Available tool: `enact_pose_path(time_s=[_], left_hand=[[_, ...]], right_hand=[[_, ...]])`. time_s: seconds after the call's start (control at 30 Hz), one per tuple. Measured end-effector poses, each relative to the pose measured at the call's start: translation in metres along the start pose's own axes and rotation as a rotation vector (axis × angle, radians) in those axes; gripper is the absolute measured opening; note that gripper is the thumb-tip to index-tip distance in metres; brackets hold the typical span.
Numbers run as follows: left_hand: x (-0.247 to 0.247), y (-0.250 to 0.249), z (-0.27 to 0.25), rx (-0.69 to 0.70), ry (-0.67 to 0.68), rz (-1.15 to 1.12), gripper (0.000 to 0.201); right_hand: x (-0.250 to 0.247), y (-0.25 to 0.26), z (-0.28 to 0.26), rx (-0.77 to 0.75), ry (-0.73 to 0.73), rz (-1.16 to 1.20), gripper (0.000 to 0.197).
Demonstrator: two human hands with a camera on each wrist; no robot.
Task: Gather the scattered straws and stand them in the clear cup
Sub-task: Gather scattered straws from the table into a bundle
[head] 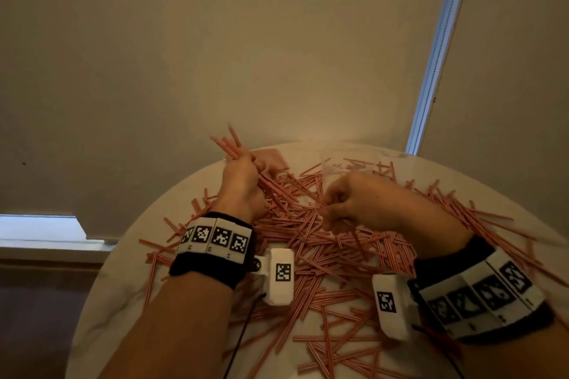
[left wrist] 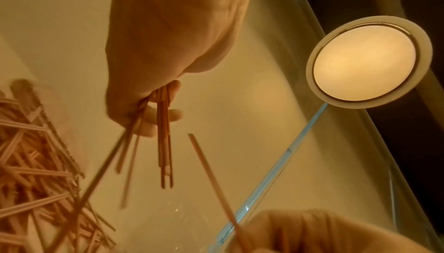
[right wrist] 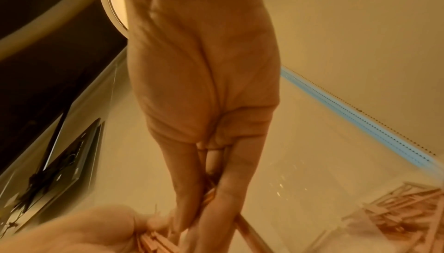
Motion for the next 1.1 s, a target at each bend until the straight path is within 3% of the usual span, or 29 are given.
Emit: enact_pose_path(time_s=[0.17, 0.33, 0.4, 0.53, 0.63, 0.77, 0.83, 1.0, 1.1], left_hand=[[0.002, 0.002, 0.003, 0.103, 0.028, 0.044, 0.031], [0.034, 0.029, -0.023, 0.113, 0.293, 0.453, 0.054], [0.042, 0.038, -0.032, 0.142, 0.362, 0.549, 0.044], [0.041, 0.033, -0.029, 0.174, 0.2, 0.472, 0.033], [0.036, 0.026, -0.028, 0.121, 0.169, 0.364, 0.036], [0.048, 0.031, -0.048, 0.031, 0.355, 0.306, 0.037], [0.057, 0.037, -0.062, 0.03, 0.47, 0.376, 0.035], [0.062, 0.048, -0.077, 0.097, 0.562, 0.56, 0.036], [0.062, 0.049, -0.077, 0.008, 0.563, 0.487, 0.04]], right_hand=[[-0.015, 0.002, -0.006, 0.009, -0.131, 0.121, 0.017], [-0.014, 0.014, -0.006, -0.096, -0.262, 0.141, 0.02], [-0.009, 0.017, -0.006, -0.113, -0.234, 0.058, 0.021], [-0.012, 0.014, -0.01, -0.041, -0.129, 0.155, 0.021], [-0.025, 0.014, -0.016, -0.047, -0.248, 0.272, 0.026], [-0.031, 0.017, -0.014, -0.047, -0.611, 0.297, 0.038], [-0.029, 0.017, -0.01, -0.035, -0.71, 0.314, 0.04], [-0.024, 0.014, -0.006, -0.014, -0.711, 0.317, 0.039], [-0.024, 0.013, -0.008, -0.055, -0.697, 0.316, 0.041]])
Point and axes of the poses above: each hand's wrist, its own z-axis towards the middle knuckle, its own x-axis out of the palm, y = z × x, the point moved 1 cm from there along z, towards the middle knuckle, and after that the axes turned 1 degree about -z, right-handed, at the moved point
